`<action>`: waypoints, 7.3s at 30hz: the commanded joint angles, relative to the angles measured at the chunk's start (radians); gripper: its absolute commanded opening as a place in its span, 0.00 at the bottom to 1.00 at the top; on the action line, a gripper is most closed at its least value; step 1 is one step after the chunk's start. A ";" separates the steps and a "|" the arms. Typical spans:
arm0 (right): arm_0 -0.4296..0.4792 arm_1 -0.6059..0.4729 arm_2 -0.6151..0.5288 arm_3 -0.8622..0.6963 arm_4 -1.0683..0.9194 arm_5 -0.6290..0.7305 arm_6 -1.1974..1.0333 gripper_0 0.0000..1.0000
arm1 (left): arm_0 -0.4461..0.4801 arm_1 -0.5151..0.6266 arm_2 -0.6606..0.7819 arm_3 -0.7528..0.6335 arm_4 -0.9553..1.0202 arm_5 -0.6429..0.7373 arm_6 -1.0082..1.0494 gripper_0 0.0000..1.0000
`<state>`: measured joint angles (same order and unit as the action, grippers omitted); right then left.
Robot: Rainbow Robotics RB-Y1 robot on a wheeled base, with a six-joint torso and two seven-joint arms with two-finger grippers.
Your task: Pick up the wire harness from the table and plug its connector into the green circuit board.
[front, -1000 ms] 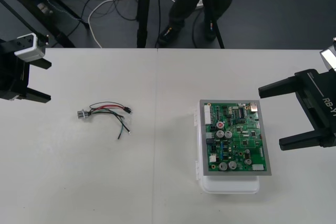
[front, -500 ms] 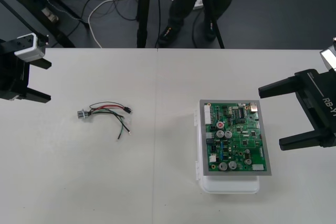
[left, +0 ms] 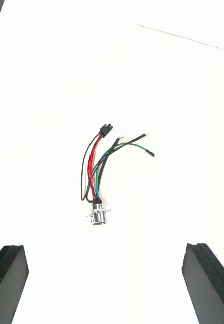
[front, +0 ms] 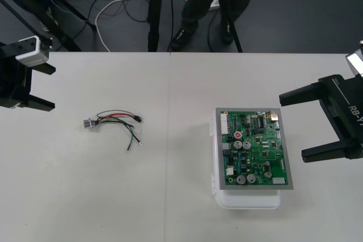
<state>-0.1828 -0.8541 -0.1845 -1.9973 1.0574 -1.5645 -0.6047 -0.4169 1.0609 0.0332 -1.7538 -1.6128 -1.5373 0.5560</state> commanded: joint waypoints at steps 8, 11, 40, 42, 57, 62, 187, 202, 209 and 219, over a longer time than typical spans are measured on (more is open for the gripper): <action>-0.020 -0.036 -0.033 -0.005 -0.010 -0.006 -0.012 1.00 | -0.013 -0.004 0.010 -0.024 0.014 -0.034 -0.033 0.90; -0.020 -0.036 -0.033 -0.005 -0.010 -0.006 -0.012 1.00 | -0.013 -0.004 0.010 -0.024 0.014 -0.034 -0.033 0.90; -0.020 -0.036 -0.033 -0.005 -0.010 -0.006 -0.012 1.00 | -0.013 -0.004 0.010 -0.024 0.014 -0.034 -0.033 0.90; -0.020 -0.036 -0.033 -0.005 -0.010 -0.006 -0.012 1.00 | -0.013 -0.004 0.010 -0.024 0.014 -0.034 -0.033 0.89; -0.020 -0.036 -0.033 -0.005 -0.010 -0.006 -0.012 1.00 | -0.013 -0.004 0.010 -0.024 0.014 -0.034 -0.033 0.89; -0.020 -0.036 -0.033 -0.005 -0.010 -0.006 -0.012 1.00 | -0.013 -0.004 0.010 -0.024 0.014 -0.034 -0.033 0.90; -0.020 -0.036 -0.033 -0.005 -0.010 -0.006 -0.012 1.00 | -0.235 -0.351 -0.734 0.286 -1.013 0.253 0.297 0.88; -0.020 -0.036 -0.033 -0.005 -0.010 -0.006 -0.012 1.00 | -0.235 -0.397 -0.734 0.378 -1.041 0.322 0.295 0.86; -0.020 -0.036 -0.033 -0.005 -0.010 -0.006 -0.012 1.00 | -0.235 -0.398 -0.736 0.378 -1.038 0.322 0.294 0.17; -0.020 -0.036 -0.033 -0.005 -0.010 -0.006 -0.012 1.00 | -0.235 -0.397 -0.750 0.378 -1.038 0.322 0.303 0.00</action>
<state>-0.1832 -0.8558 -0.1853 -1.9962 1.0574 -1.5647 -0.6047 -0.6115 0.6802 -0.6996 -1.3736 -2.6443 -1.2525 0.8689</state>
